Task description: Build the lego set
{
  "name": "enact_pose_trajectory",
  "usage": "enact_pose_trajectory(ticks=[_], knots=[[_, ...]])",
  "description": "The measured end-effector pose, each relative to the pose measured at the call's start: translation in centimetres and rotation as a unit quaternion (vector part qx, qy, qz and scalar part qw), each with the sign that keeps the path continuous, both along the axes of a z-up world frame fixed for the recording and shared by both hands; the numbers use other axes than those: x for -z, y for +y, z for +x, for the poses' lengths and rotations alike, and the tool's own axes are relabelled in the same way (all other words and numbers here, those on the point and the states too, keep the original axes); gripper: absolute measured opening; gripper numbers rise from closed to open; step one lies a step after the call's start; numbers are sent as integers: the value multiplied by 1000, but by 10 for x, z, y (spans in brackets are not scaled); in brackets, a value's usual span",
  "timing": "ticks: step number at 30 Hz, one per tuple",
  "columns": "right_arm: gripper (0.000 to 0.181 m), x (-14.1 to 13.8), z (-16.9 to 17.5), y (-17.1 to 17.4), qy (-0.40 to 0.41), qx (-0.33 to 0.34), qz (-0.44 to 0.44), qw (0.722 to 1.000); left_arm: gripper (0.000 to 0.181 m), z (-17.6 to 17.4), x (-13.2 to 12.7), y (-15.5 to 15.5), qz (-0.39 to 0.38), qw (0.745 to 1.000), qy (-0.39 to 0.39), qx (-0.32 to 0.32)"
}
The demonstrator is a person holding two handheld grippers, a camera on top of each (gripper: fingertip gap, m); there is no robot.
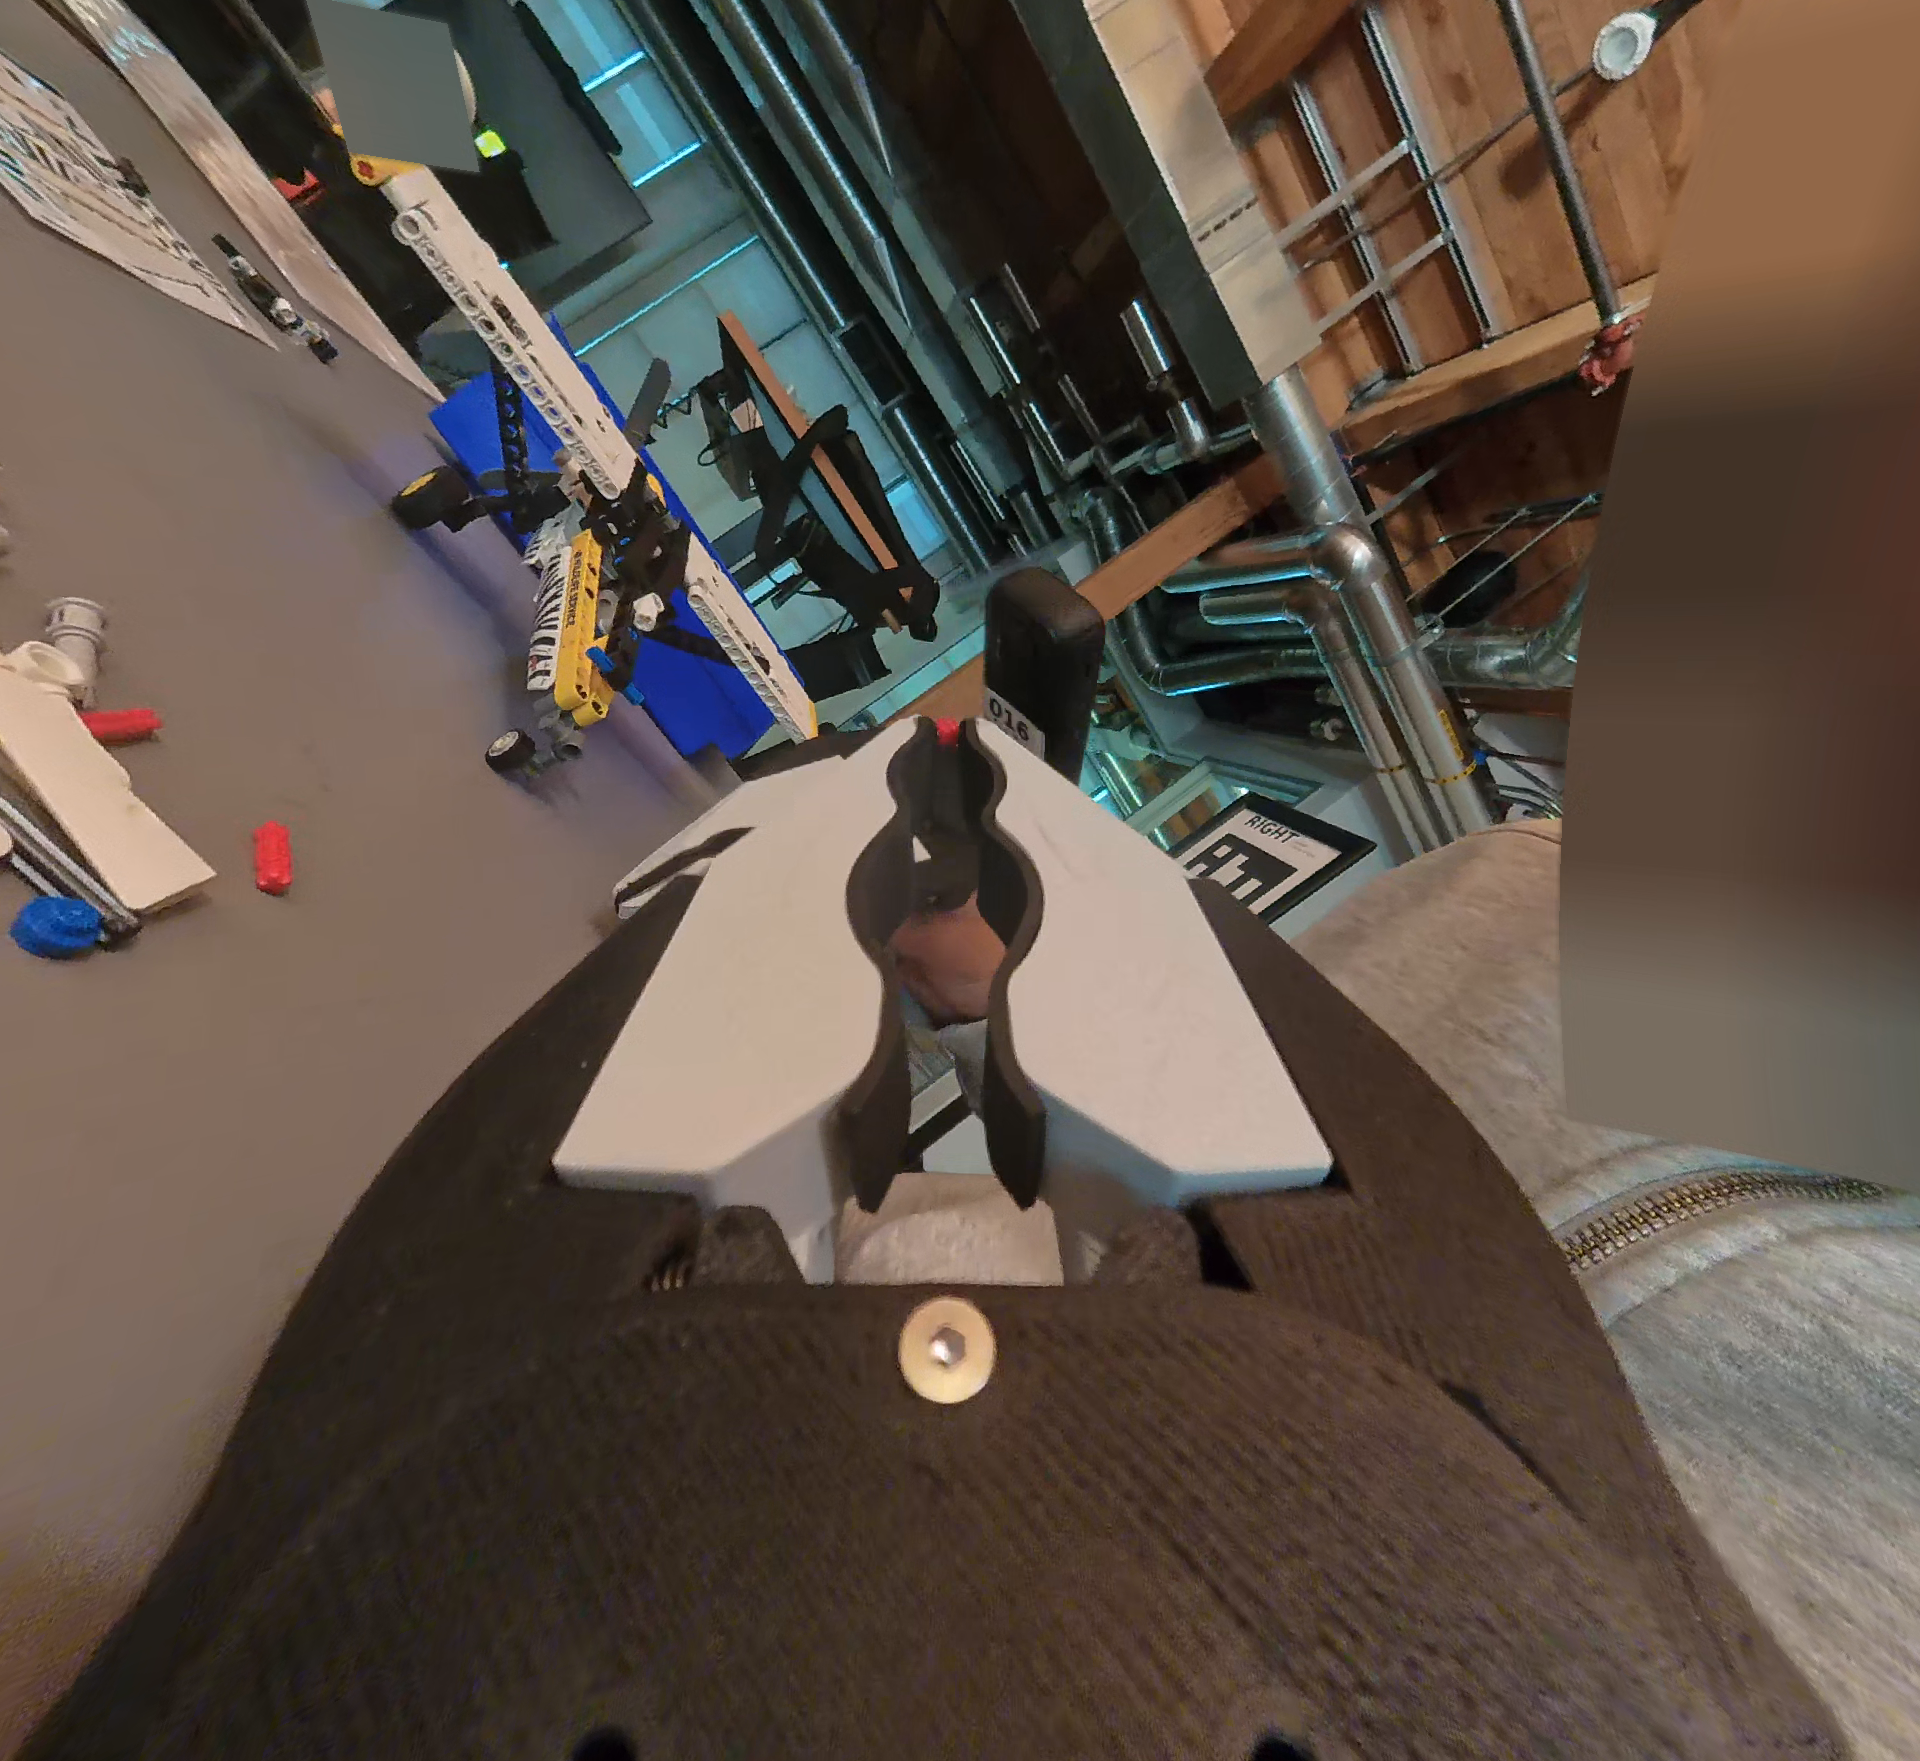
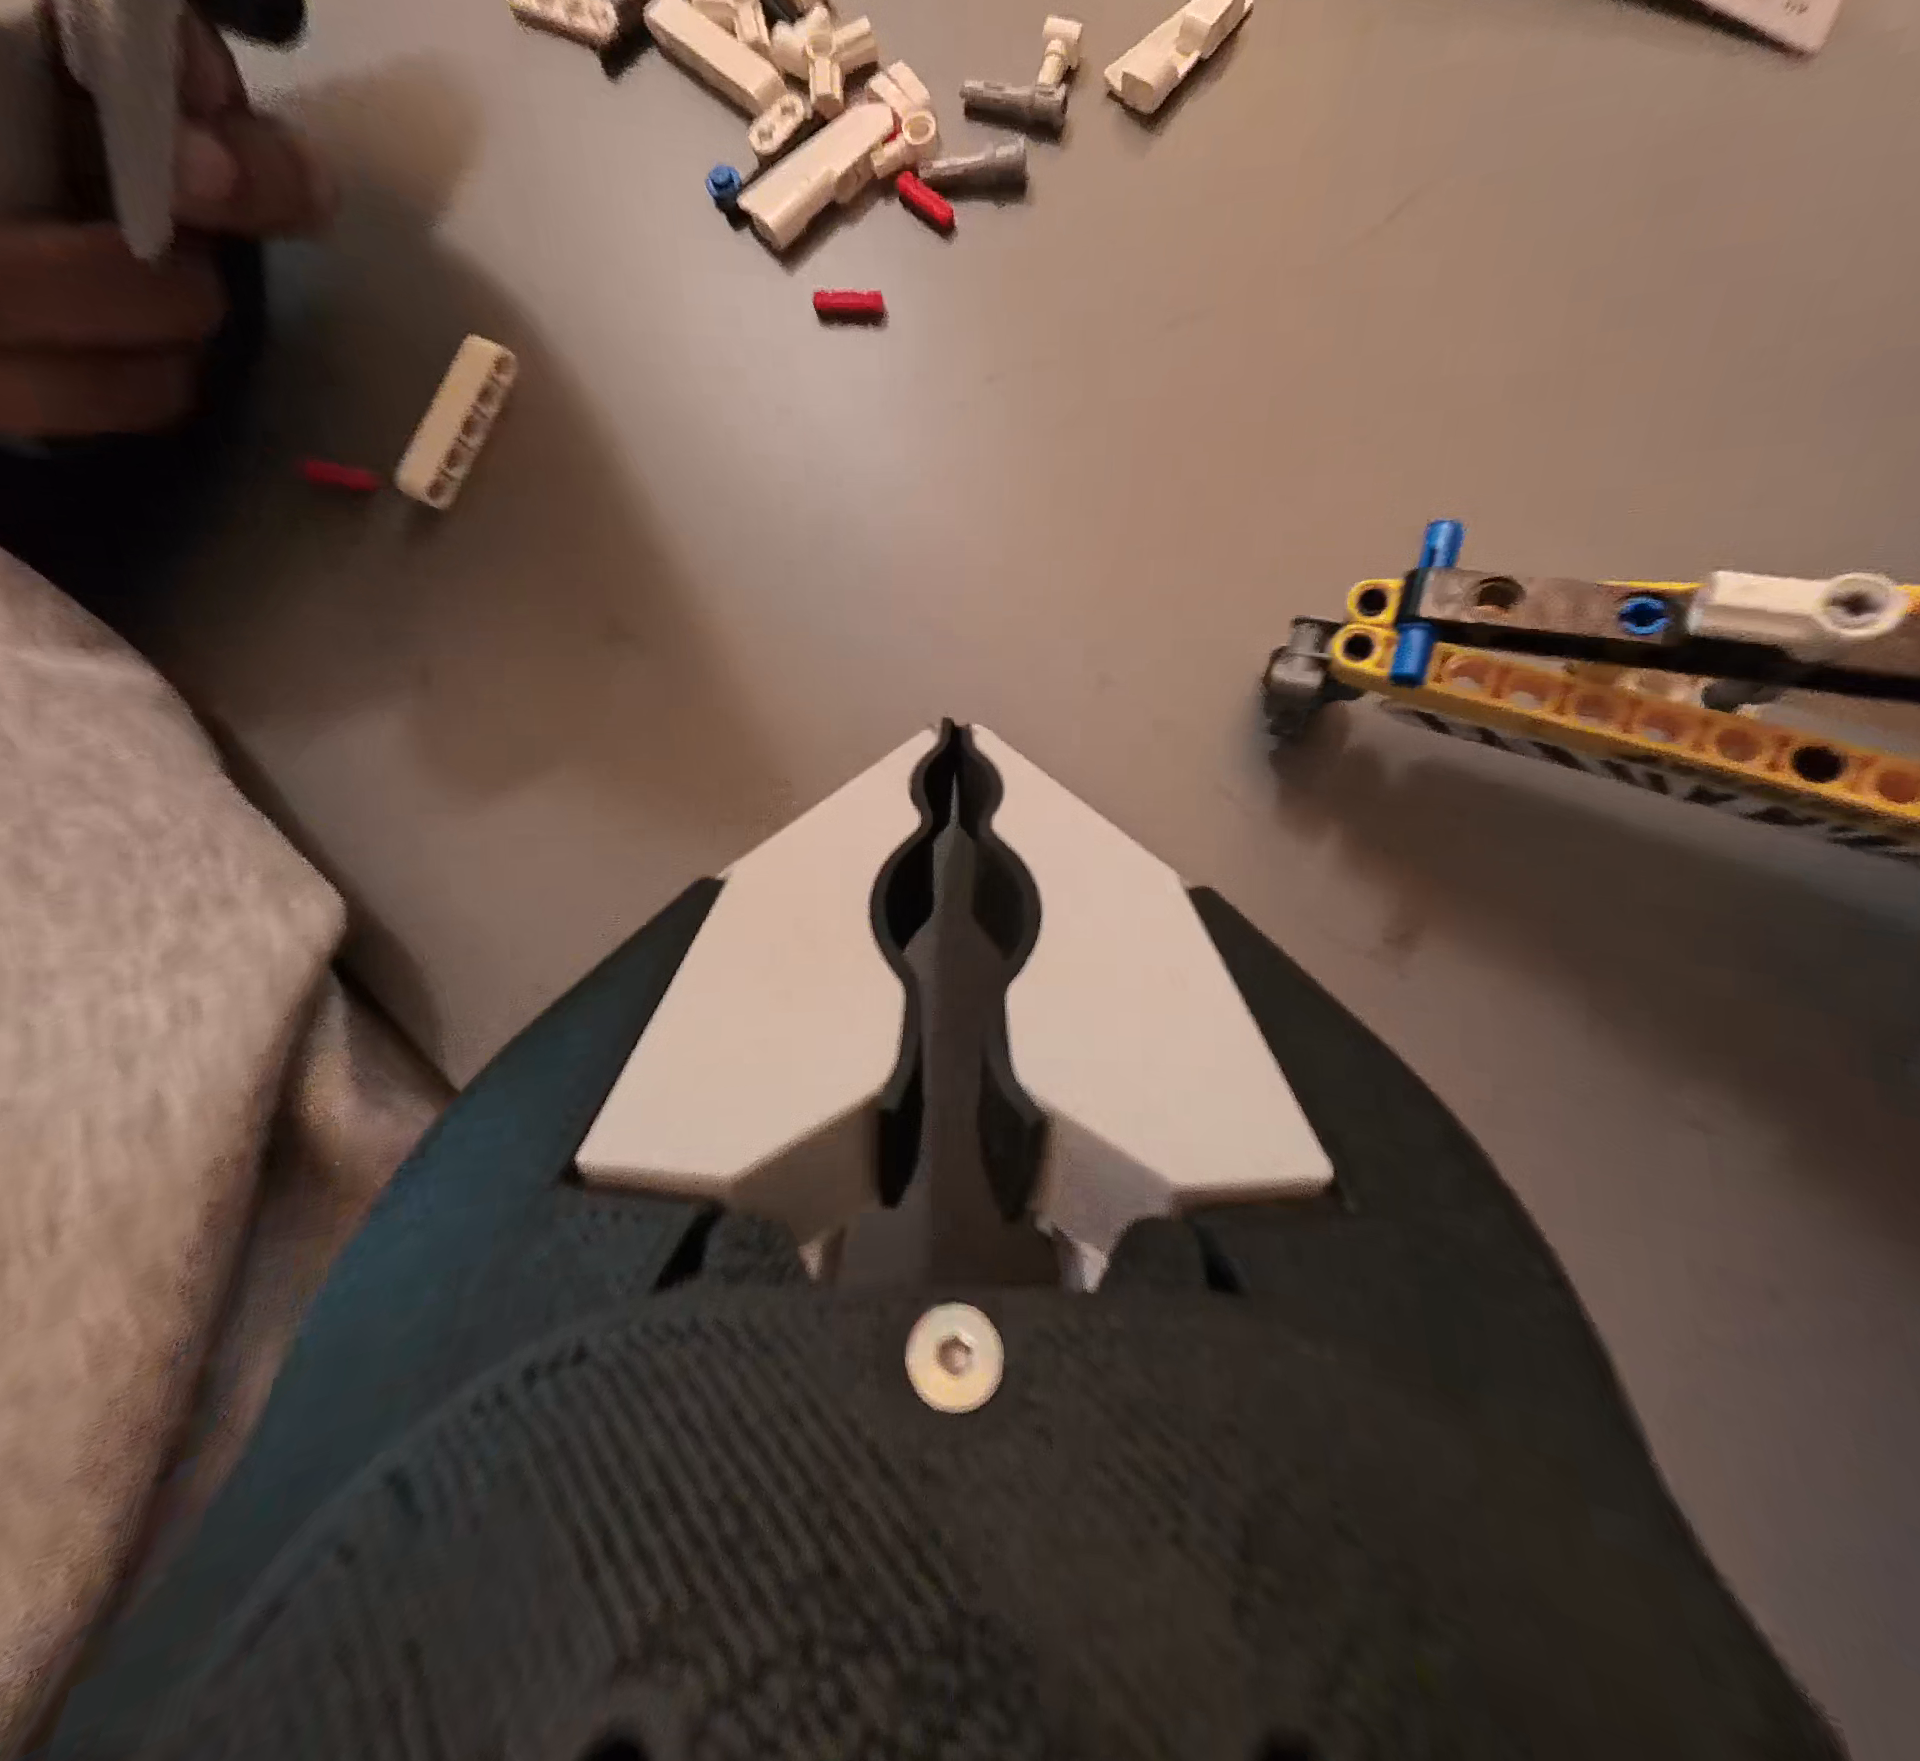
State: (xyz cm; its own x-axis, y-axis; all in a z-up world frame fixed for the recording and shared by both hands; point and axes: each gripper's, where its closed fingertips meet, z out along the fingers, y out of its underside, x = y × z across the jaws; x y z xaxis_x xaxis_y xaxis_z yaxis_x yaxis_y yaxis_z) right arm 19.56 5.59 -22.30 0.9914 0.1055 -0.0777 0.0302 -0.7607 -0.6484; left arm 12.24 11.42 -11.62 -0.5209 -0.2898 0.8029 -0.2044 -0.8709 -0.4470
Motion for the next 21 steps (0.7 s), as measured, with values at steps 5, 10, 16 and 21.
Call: enact_pose_trajectory(ticks=[5,10,16,21], knots=[[8,-10,28,-16,-113,-1,-12,994,1,-1,-1,2,-3,1000,-3,-3],[18,-33,60,-44,-104,49,-10,993,1,-1,-1,1,-3,1000,-3,-4],[22,-9,49,-85,-10,72,-75,995,1,0,-1,1,-2,1000,-3,-4],[24,5,37,-93,74,103,-77,989,2,0,-1,1,2,1000,-2,-4]])
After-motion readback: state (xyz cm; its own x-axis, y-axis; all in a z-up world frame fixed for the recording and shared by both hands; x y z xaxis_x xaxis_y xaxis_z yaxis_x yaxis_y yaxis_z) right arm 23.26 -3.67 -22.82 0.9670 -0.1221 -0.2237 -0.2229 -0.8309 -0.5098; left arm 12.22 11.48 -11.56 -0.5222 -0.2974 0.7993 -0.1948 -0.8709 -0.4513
